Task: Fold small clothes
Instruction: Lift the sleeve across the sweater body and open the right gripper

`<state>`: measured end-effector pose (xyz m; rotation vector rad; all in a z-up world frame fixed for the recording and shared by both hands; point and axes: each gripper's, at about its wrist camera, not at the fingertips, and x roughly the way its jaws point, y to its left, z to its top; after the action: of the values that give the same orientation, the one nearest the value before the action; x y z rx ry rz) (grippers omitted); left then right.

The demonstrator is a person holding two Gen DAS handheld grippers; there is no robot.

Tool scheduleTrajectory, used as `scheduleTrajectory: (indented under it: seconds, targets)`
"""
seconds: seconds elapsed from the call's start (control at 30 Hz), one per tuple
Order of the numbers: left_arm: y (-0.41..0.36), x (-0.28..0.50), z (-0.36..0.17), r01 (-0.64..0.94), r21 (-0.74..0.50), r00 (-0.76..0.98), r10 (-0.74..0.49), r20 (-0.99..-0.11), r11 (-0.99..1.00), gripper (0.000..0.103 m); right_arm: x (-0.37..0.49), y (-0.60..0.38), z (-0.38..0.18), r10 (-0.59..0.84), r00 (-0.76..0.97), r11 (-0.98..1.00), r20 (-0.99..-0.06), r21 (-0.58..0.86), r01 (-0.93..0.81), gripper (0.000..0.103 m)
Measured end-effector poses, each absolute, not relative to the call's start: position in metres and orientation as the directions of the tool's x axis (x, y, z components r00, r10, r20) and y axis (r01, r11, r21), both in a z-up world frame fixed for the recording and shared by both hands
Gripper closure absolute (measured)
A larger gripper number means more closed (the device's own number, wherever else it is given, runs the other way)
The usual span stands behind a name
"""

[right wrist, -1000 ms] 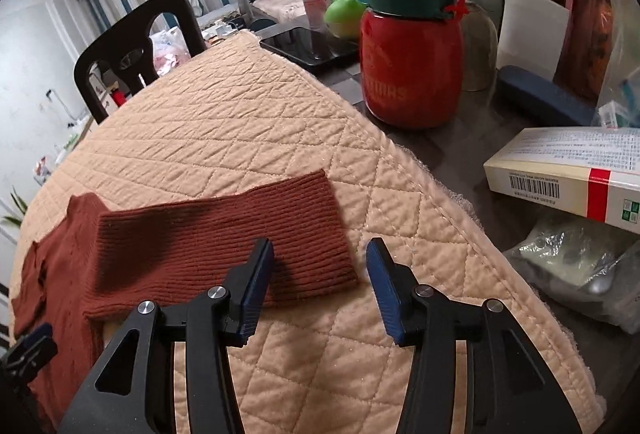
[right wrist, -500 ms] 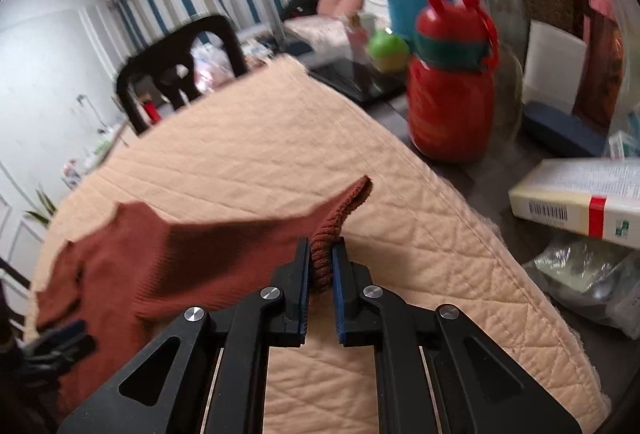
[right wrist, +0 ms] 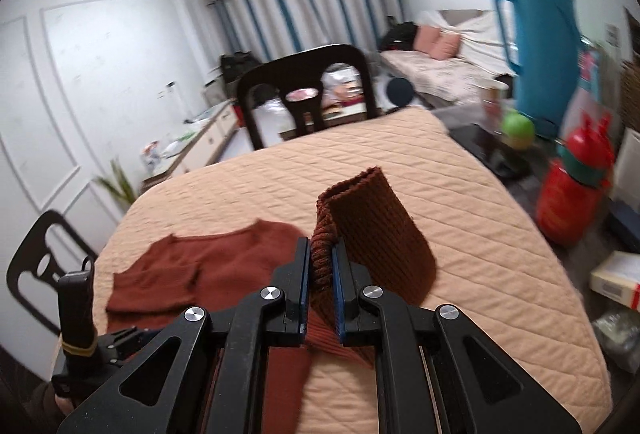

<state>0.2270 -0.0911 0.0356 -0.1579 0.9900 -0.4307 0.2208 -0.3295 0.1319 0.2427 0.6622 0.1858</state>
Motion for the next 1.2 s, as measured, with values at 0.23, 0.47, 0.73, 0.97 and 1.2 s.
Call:
scheduleTrajectory:
  seconds: [0.23,0.47,0.73,0.97,1.2]
  targets:
    - [-0.051,0.225,0.039,0.213,-0.322,0.51,-0.386,-0.768,0.922,0.014,0.233,-0.285,0.126,0.326,0.742,0.942,-0.585,0.265,-0.205,0.093]
    - [-0.013,0.225,0.039,0.142,-0.319,0.544,-0.344,-0.765,0.937,0.014,0.248,-0.238,0.11,0.415,0.679,0.91,-0.605,0.287,-0.301,0.093]
    - [0.014,0.227,0.031,0.094,-0.331,0.546,-0.327,-0.771,0.939,0.014,0.258,-0.201,0.088,0.45,0.611,0.891,-0.651,0.286,-0.351,0.093]
    - [0.024,0.226,0.025,0.08,-0.341,0.54,-0.328,-0.775,0.937,0.014,0.261,-0.173,0.074,0.457,0.573,0.882,-0.681,0.26,-0.394,0.093]
    - [0.028,0.222,0.024,0.083,-0.344,0.537,-0.333,-0.775,0.935,0.014,0.262,-0.161,0.061,0.445,0.526,0.877,-0.724,0.236,-0.418,0.093]
